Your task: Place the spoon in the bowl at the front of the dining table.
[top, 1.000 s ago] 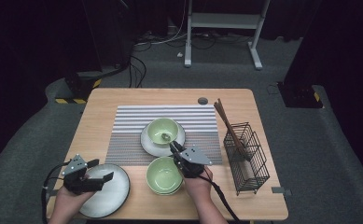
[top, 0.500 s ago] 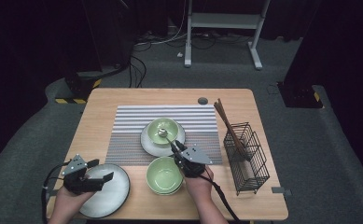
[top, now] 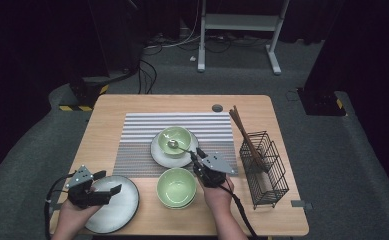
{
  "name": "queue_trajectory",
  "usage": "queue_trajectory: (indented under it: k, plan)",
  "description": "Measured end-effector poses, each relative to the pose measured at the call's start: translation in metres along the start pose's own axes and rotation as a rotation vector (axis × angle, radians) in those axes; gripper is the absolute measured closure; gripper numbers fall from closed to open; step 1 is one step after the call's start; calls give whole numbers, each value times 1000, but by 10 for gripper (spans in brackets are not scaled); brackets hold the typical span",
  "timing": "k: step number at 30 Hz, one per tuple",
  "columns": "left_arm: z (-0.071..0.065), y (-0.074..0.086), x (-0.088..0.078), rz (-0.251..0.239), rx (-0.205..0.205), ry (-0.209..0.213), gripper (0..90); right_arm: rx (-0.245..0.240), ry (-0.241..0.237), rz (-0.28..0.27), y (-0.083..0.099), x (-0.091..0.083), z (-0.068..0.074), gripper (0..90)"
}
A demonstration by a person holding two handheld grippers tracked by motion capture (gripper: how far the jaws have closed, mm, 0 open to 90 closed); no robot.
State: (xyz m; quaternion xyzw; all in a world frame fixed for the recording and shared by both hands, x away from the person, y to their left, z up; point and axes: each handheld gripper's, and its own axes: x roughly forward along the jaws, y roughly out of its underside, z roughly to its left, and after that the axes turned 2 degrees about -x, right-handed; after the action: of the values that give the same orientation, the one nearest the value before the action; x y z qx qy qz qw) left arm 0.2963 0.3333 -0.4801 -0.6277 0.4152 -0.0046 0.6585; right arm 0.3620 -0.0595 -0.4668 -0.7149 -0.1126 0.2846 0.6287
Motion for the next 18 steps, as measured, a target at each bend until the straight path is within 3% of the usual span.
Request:
queue_trajectory:
  k: [7, 12, 18]
  plan:
    - [0, 0, 1, 2, 1, -2, 146, 19, 24, -7, -2, -3, -9, 744]
    - [0, 0, 1, 2, 1, -1, 147, 35, 3, -26, -10, -10, -6, 761]
    - [0, 0, 0, -1, -2, 0, 146, 49, -42, -8, -15, -14, -1, 771]
